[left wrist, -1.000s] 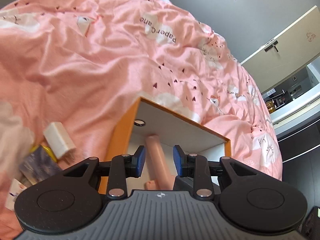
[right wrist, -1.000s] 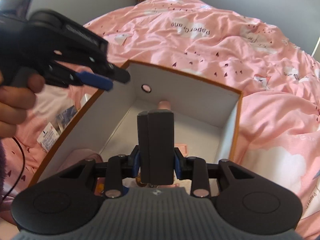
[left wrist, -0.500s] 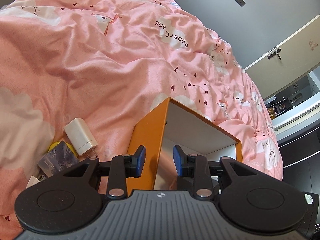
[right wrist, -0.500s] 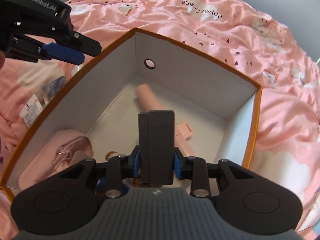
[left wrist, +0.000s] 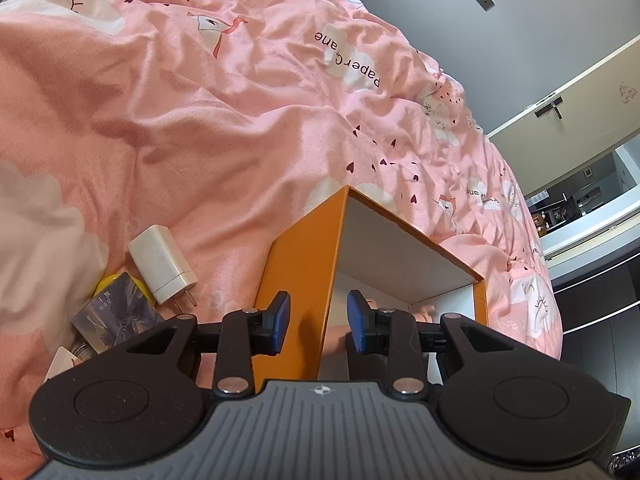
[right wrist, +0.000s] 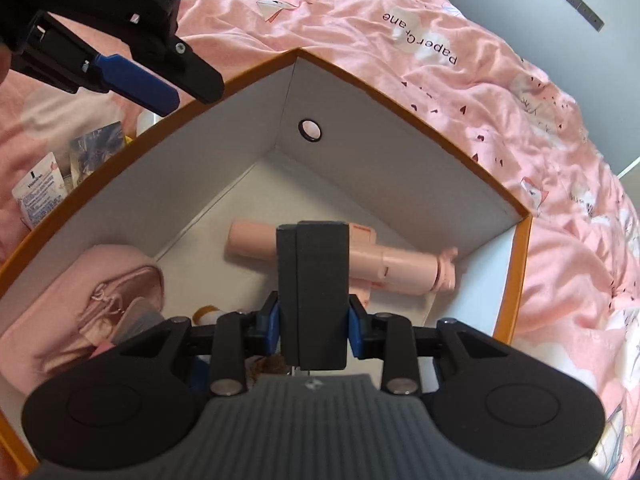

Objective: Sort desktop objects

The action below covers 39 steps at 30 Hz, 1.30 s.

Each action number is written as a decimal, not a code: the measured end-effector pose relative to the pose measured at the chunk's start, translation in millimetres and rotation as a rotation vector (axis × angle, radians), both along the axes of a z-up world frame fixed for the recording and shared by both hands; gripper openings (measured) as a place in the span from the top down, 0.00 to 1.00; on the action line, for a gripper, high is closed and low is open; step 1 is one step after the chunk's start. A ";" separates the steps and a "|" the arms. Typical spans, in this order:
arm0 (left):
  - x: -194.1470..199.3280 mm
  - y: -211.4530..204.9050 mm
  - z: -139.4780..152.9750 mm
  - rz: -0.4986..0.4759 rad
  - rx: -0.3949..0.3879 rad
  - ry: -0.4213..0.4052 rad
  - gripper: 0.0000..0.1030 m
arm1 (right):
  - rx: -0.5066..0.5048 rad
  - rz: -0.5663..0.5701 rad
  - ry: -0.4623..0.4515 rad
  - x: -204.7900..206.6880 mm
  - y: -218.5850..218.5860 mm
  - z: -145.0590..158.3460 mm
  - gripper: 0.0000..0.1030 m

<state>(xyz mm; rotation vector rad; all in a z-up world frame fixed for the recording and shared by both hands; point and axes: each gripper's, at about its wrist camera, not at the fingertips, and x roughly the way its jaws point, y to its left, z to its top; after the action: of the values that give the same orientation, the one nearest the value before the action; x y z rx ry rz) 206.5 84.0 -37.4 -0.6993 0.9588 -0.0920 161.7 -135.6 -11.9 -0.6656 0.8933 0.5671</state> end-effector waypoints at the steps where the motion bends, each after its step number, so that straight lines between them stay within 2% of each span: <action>1: 0.0 0.4 -0.2 -0.001 -0.001 0.001 0.66 | -0.007 0.004 -0.010 1.7 1.7 -2.3 0.66; 5: -0.3 1.6 -0.8 0.003 0.005 0.006 0.64 | -0.091 0.024 -0.086 2.8 9.4 -14.9 0.66; 10: 0.8 1.3 -2.2 0.000 0.009 0.011 0.63 | -0.134 0.070 -0.114 0.8 9.9 -19.9 0.66; 14: 1.9 0.0 -2.8 -0.006 0.014 0.015 0.63 | -0.294 0.183 -0.184 -15.8 12.1 -34.0 0.66; 18: 3.2 -1.4 -4.1 -0.007 0.017 0.021 0.63 | -0.368 0.208 -0.207 -20.7 9.7 -38.5 0.66; 22: 4.1 -4.9 -4.3 -0.016 0.021 0.023 0.63 | -0.411 0.232 -0.280 -21.9 9.6 -47.3 0.66; 26: 3.4 -4.8 -4.2 -0.018 0.024 0.025 0.63 | -0.387 0.251 -0.282 -20.9 12.8 -45.0 0.66; 35: 4.9 -4.4 -4.8 -0.016 0.021 0.026 0.63 | -0.517 0.288 -0.275 -23.6 5.9 -37.6 0.66; 39: 4.6 -6.4 -4.7 -0.027 0.018 0.026 0.63 | -0.578 0.316 -0.316 -19.6 3.0 -42.4 0.66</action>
<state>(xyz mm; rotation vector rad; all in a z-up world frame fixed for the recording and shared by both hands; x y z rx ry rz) 211.1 77.6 -42.1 -0.6724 0.9931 -0.0981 142.0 -132.6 -54.3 -1.3975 0.6521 0.4624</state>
